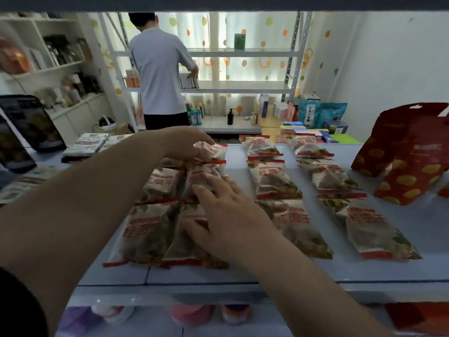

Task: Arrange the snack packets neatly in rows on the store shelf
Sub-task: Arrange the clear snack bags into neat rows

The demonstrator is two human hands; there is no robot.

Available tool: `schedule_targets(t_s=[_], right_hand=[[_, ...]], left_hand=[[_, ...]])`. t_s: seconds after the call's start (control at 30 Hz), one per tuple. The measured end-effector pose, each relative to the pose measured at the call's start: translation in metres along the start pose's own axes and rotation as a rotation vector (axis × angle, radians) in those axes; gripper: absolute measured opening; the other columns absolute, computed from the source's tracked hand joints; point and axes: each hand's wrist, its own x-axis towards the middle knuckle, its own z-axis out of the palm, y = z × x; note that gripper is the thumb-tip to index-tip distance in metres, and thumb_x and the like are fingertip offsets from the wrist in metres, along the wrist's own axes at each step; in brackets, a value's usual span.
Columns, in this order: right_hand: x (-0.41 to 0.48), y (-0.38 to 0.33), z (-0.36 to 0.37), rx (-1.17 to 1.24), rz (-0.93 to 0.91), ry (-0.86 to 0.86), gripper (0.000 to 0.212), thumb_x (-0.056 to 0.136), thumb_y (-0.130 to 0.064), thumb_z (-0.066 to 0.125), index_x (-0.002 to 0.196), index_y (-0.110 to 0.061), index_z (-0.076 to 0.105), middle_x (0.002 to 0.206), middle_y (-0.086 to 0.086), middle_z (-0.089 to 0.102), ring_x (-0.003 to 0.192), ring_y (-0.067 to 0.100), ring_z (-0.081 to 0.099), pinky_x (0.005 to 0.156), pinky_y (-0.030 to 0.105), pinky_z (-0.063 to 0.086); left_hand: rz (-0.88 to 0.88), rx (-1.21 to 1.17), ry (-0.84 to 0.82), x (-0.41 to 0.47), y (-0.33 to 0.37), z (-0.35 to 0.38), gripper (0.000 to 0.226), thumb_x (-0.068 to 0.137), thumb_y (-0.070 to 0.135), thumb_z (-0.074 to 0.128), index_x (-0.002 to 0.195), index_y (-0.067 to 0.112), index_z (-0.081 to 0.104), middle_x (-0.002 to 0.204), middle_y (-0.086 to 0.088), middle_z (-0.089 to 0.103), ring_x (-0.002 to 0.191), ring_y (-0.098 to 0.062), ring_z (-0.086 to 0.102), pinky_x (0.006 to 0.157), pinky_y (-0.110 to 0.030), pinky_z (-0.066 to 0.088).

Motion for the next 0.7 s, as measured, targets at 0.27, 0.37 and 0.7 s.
schedule_targets(t_s=[0.27,0.37,0.7], right_hand=[[0.054,-0.013,0.022,-0.029,0.205,-0.180,0.071,0.097,-0.062,0.026,0.157,-0.033,0.000,0.164,0.004,-0.012,0.150,0.027,-0.014,0.120,0.046,0.003],[0.054,-0.011,0.023,-0.018,0.253,-0.196,0.071,0.098,-0.061,0.026,0.157,-0.032,0.000,0.164,0.001,-0.013,0.150,0.023,-0.015,0.120,0.044,0.003],[0.049,0.000,0.010,-0.034,0.315,-0.179,0.070,0.097,-0.054,0.035,0.157,-0.028,0.008,0.166,0.000,-0.003,0.151,0.019,-0.008,0.119,0.043,0.011]], left_hand=[[0.088,0.059,-0.009,0.017,0.002,0.006,0.045,0.090,0.035,0.060,0.135,0.031,0.055,0.137,0.003,0.057,0.120,-0.018,0.052,0.103,-0.037,0.042],[0.128,0.115,0.012,0.027,0.004,0.008,0.046,0.092,0.039,0.057,0.137,0.029,0.054,0.136,0.003,0.057,0.120,-0.018,0.052,0.102,-0.038,0.043],[0.165,0.215,0.052,0.050,0.009,0.019,0.050,0.097,0.039,0.047,0.146,0.025,0.044,0.143,0.000,0.053,0.126,-0.019,0.052,0.103,-0.038,0.043]])
